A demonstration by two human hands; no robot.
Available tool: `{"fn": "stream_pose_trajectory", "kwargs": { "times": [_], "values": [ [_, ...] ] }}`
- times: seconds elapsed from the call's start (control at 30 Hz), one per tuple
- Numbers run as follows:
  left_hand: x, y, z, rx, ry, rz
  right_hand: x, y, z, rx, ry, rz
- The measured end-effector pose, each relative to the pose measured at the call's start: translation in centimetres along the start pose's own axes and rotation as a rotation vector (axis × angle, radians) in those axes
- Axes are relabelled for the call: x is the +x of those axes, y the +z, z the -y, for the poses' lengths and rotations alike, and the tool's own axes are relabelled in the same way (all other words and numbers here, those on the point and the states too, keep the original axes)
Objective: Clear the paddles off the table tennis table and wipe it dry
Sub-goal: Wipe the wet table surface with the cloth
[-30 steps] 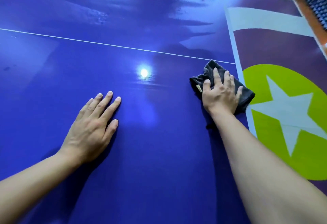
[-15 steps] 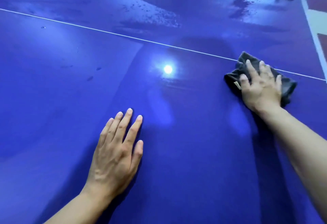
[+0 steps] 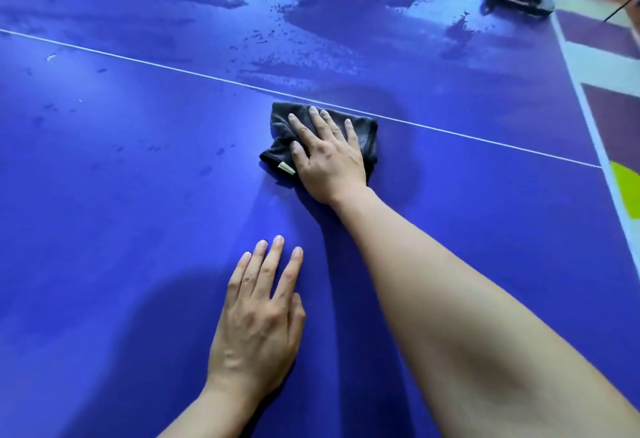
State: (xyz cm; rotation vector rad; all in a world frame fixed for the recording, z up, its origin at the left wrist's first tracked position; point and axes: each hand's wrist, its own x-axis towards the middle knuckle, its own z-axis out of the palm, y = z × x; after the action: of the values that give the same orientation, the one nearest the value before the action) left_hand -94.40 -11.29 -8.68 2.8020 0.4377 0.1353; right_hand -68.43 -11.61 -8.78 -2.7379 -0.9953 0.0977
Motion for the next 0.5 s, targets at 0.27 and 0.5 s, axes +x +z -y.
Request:
{"fn": "stream_pose_trajectory", "kwargs": {
  "times": [0.27,0.5],
  "values": [
    [0.7,0.4,-4.3,-0.053,-0.053,-0.081,-5.7,-4.8,-16.6,0.001,0.421,-0.068],
    [1.7,4.9,-16.4,-0.032,0.232,0.016,-13.8,-9.0,-33.7,-0.031,0.664,-0.125]
  ]
}}
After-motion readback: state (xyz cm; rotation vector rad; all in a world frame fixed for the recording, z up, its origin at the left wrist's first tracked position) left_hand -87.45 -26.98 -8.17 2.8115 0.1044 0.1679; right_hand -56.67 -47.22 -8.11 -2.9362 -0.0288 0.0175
